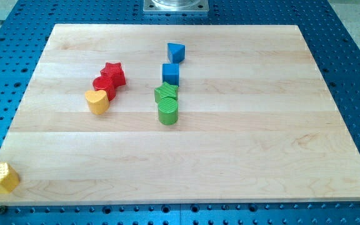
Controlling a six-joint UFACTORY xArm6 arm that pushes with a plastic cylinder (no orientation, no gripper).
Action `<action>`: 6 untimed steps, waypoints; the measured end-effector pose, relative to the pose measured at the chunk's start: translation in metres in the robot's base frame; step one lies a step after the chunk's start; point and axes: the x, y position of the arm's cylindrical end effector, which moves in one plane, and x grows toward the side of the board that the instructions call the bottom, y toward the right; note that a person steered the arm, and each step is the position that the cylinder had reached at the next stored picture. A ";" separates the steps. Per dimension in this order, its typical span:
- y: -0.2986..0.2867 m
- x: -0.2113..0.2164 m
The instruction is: Slide the yellow hexagon to the bottom of the yellow heart
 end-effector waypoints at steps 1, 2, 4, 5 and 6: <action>0.007 0.013; 0.065 0.011; 0.133 -0.102; 0.114 -0.093; 0.063 -0.092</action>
